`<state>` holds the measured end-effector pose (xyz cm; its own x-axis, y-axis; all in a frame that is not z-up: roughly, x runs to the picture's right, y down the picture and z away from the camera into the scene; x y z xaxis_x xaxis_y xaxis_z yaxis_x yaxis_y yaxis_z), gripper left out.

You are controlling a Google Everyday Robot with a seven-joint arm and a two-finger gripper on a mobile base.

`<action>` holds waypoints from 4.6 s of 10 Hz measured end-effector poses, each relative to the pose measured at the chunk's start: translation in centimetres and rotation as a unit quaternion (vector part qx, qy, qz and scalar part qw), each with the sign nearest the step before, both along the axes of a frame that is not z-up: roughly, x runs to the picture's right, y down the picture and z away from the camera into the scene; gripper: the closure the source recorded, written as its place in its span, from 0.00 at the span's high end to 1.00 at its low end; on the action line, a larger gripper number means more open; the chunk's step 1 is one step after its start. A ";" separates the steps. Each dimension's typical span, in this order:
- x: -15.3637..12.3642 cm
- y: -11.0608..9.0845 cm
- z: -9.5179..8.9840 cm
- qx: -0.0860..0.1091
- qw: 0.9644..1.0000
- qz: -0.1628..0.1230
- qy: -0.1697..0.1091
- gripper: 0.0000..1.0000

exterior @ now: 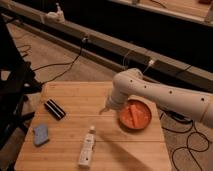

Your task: Stand the bottle upright

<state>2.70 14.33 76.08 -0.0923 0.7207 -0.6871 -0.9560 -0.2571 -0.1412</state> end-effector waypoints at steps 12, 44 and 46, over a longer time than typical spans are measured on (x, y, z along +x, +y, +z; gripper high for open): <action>-8.7 7.6 2.5 -0.084 0.992 -0.063 -0.066 0.60; -7.4 -14.8 -3.5 0.136 0.989 -0.031 -0.053 0.00; -6.9 -15.0 -2.8 0.138 0.989 -0.034 -0.049 0.00</action>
<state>-4.15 -0.63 73.31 0.0195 0.8844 -0.4663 -0.9482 -0.1315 -0.2891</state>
